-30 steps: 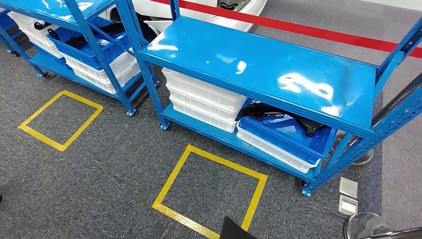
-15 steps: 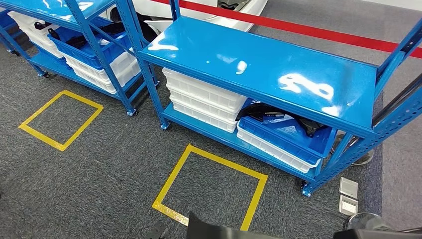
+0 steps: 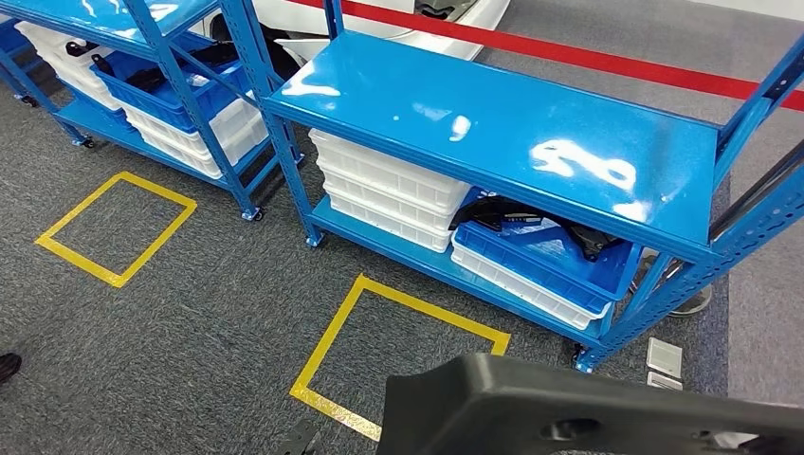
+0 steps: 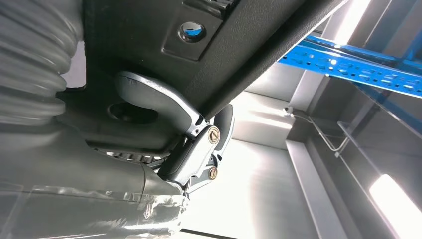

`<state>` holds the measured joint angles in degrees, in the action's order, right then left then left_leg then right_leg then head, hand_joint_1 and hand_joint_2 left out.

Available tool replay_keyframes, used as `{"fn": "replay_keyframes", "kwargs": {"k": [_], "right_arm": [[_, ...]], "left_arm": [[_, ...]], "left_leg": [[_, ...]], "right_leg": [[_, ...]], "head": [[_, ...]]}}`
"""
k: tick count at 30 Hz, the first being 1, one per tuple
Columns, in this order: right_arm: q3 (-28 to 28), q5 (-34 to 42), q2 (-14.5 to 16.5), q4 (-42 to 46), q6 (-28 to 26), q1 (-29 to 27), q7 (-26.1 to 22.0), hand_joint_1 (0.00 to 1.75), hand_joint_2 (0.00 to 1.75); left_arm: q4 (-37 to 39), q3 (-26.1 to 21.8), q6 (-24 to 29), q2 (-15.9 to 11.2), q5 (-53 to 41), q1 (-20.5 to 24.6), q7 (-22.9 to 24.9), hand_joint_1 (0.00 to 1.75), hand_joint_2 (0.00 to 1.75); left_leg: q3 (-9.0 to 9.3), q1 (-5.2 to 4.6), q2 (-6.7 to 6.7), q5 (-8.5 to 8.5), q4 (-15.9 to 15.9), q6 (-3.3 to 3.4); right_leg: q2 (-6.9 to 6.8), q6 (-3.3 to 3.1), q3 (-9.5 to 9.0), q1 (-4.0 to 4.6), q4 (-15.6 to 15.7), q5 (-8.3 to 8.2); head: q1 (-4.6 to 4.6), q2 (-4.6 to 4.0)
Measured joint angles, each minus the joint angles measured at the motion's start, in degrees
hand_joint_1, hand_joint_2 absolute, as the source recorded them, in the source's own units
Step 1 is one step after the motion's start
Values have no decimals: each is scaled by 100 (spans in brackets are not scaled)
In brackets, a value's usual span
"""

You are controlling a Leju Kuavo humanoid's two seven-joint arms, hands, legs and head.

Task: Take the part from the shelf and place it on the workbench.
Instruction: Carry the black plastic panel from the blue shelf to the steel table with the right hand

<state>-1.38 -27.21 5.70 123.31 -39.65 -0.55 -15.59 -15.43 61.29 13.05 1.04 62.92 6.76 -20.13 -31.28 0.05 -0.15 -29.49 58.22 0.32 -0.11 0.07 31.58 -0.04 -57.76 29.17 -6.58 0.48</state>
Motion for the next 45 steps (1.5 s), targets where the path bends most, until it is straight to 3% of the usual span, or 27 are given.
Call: {"fn": "replay_keyframes", "kwargs": {"k": [25,28,33,38,42,45], "right_arm": [[-2,-243,-151,-104,-2,85,73,175,175],[-2,-256,-153,-104,-3,71,75,175,175],[-2,-267,-160,-103,-7,-18,106,175,175],[-2,-269,-182,-103,-9,-48,110,175,175],[-2,-263,-184,-104,-9,-35,99,175,175],[-2,-269,-185,-104,-9,-41,95,175,175]], "left_arm": [[0,15,251,-1,-88,21,-47,0,0],[0,18,461,1,-154,27,-212,0,0],[0,30,1260,50,-309,73,-565,0,0],[0,56,1234,101,-338,93,-507,0,0],[-2,60,626,103,-293,85,-368,0,175],[-2,61,574,103,-299,85,-366,0,175]], "left_leg": [[1,-1,0,0,-1,0],[1,0,1,0,-1,0],[2,-1,0,0,-1,0],[2,-1,0,0,-1,0],[2,-1,0,0,-1,0],[2,0,0,0,-1,0]], "right_leg": [[0,0,1,0,0,1],[0,0,2,0,0,1],[0,0,1,0,1,1],[1,1,0,0,1,1],[0,1,0,0,1,1],[0,0,0,0,1,1]], "head": [[1,0],[0,0],[1,0],[-1,0],[0,0],[1,0]]}}
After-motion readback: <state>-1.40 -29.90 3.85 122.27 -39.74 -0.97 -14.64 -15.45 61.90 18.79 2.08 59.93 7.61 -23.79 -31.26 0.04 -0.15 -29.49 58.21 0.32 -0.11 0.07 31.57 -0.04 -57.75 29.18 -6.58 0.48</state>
